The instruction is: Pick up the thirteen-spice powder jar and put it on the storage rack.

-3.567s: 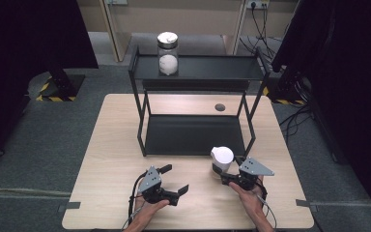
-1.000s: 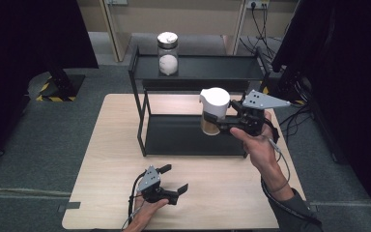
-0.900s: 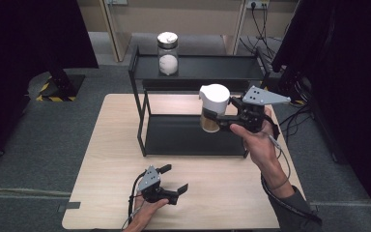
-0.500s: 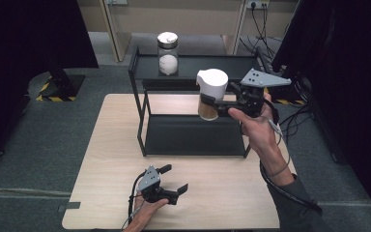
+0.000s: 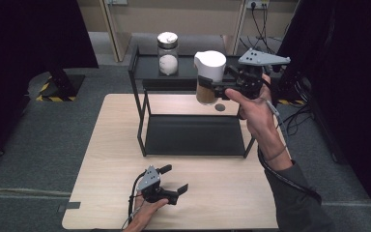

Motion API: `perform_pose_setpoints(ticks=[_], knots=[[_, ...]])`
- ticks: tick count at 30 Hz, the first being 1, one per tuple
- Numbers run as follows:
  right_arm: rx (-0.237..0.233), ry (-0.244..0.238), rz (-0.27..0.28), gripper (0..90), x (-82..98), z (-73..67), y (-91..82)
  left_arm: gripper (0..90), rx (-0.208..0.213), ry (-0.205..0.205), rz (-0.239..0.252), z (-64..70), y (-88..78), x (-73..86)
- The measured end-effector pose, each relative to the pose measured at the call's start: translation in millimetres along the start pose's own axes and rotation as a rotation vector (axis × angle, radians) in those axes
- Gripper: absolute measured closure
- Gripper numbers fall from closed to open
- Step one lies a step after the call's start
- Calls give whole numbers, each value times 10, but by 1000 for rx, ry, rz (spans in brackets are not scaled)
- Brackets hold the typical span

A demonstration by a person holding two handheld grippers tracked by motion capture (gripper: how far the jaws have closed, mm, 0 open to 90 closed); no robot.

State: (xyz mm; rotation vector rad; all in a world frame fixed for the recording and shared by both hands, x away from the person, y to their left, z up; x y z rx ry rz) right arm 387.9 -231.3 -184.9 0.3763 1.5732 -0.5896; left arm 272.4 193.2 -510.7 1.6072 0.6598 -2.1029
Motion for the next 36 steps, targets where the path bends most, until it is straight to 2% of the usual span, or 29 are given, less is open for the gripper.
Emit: perform_pose_setpoints(ticks=[18, 36], knots=[[86, 13, -6, 308, -274, 105, 267, 9, 3, 5, -1, 1, -3, -2], [204, 54, -13, 308, -300, 245, 584, 9, 10, 11, -4, 3, -1, -5]])
Point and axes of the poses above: each handheld gripper's, and its own axes: y roughly forward along the jaws, x roughly out of its underside, z roughly to its right, the point moved 4 cm from there along y, roughly forward along the jaws, and after that the axes turned 2 degrees about z, right-handed, at the moved point
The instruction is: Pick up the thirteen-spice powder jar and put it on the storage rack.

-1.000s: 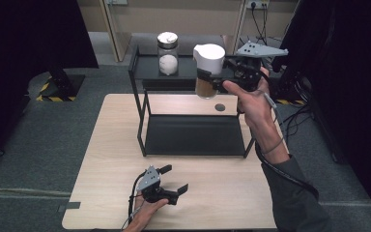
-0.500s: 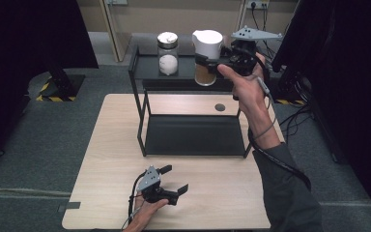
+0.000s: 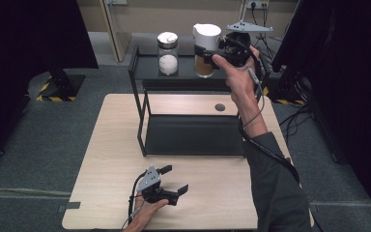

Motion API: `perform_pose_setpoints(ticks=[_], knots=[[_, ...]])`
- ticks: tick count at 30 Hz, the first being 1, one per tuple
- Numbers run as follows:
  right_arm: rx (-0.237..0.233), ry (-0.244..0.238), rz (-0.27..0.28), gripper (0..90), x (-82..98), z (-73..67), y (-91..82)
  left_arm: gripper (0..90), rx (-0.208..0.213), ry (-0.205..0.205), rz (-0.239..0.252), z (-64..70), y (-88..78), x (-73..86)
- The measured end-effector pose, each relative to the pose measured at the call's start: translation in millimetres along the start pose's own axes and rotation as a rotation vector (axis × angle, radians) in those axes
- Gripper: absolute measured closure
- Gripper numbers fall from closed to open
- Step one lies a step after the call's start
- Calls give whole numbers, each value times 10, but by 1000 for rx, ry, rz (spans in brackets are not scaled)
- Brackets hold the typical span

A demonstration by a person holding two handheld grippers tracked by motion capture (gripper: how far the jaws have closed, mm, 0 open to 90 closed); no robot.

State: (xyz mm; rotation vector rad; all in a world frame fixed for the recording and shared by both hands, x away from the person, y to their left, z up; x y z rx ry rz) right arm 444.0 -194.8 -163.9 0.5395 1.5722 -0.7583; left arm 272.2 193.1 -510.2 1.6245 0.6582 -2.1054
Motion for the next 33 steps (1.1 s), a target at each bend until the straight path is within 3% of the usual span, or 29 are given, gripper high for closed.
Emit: perform_pose_setpoints(ticks=[20, 33], knots=[[70, -2, -1, 308, 85, 54, 244, 9, 6, -4, -3, -2, 6, 1], [83, -11, 18, 307, 174, 54, 303, 9, 8, 0, -7, 3, 8, 0]])
Point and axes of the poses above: each handheld gripper's, and its own axes: y roughly forward along the jaws, x roughly out of its underside, z roughly to its right, the point moved 4 cm from there along y, roughly forward along the jaws, and after that the axes turned 2 degrees about z, right-handed, at the moved point
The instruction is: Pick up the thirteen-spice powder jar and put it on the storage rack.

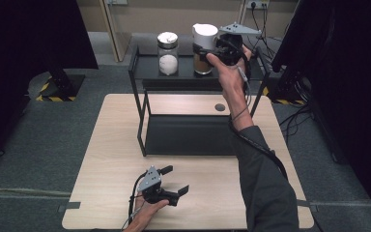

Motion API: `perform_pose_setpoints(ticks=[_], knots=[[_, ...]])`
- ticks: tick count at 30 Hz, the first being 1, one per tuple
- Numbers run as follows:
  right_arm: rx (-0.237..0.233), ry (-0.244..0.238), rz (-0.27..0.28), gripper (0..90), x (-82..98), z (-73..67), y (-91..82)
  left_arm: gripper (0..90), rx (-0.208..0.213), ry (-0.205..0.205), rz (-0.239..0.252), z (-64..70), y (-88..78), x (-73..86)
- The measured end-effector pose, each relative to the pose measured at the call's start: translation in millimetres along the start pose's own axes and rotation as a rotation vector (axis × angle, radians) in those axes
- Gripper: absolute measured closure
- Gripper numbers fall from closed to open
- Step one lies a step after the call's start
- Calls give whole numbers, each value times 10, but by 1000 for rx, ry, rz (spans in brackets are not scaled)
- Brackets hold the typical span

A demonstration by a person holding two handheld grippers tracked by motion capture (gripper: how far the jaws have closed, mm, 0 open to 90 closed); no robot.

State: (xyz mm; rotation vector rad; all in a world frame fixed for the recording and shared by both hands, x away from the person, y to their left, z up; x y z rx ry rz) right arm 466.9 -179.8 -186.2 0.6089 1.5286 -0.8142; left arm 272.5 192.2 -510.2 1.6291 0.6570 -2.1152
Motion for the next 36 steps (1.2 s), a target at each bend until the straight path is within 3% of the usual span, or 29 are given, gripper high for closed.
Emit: perform_pose_setpoints(ticks=[6, 11, 15, 36], knots=[[5, -19, 6, 296, 20, -22, 1, 9, 0, -2, 2, 4, 2, 4], [16, 1, 19, 104, 26, -43, -24, 9, 0, -4, 3, 3, 4, 6], [11, 7, 8, 36, 25, -63, -52, 9, 0, -1, 2, 7, 1, 3], [-30, 13, 72, 5, 202, -6, -398, 10, -3, -3, 1, 5, 4, 7]])
Point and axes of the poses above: each handheld gripper's, and its own axes: y roughly forward along the jaws, x roughly out of its underside, z roughly to its right, the point moved 4 cm from there along y, roughly forward along the jaws, and after that the axes turned 2 degrees about z, right-handed, at the moved point
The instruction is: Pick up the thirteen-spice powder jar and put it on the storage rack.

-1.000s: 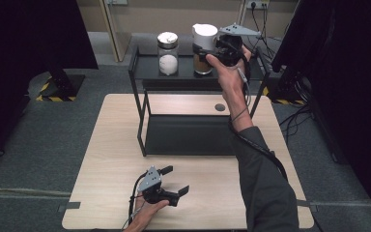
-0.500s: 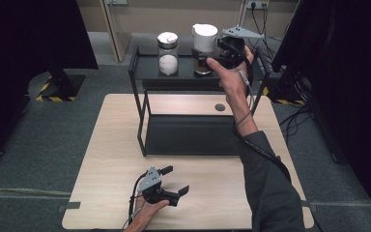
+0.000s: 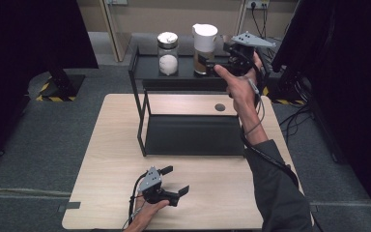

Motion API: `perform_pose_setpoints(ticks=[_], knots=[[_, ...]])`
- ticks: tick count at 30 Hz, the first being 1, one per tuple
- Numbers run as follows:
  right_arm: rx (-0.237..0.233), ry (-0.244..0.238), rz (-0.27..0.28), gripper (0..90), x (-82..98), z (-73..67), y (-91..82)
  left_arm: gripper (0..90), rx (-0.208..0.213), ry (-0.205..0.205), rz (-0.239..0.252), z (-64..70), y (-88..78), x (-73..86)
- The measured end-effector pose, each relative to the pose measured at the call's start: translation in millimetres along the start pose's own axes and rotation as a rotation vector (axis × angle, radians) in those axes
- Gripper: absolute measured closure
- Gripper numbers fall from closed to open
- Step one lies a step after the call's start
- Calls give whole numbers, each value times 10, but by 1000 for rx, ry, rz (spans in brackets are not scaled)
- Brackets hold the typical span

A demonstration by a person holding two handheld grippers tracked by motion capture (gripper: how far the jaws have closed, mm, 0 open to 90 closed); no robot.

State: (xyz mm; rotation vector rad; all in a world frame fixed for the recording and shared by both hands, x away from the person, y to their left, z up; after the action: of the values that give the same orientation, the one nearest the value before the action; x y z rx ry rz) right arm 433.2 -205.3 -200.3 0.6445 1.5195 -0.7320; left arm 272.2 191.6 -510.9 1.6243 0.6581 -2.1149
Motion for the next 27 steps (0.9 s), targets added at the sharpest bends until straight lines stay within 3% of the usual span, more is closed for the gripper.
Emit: perform_pose_setpoints(ticks=[9, 27], knots=[[-50, 3, 22, 4, 131, -12, -158, 9, -4, -1, 1, -3, -3, 1], [-93, -13, 61, 4, 292, -125, -450, 9, -9, -7, 3, -11, -9, 3]])
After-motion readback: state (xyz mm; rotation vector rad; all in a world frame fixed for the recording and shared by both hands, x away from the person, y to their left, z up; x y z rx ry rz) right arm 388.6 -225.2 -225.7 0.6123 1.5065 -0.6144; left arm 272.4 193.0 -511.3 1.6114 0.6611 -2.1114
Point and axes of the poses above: each handheld gripper's, and its own axes: y roughly forward along the jaws, x roughly out of its underside, z roughly to its right, the point moved 4 cm from there along y, roughly forward along the jaws, and after that the axes turned 2 degrees about z, right-handed, at the moved point
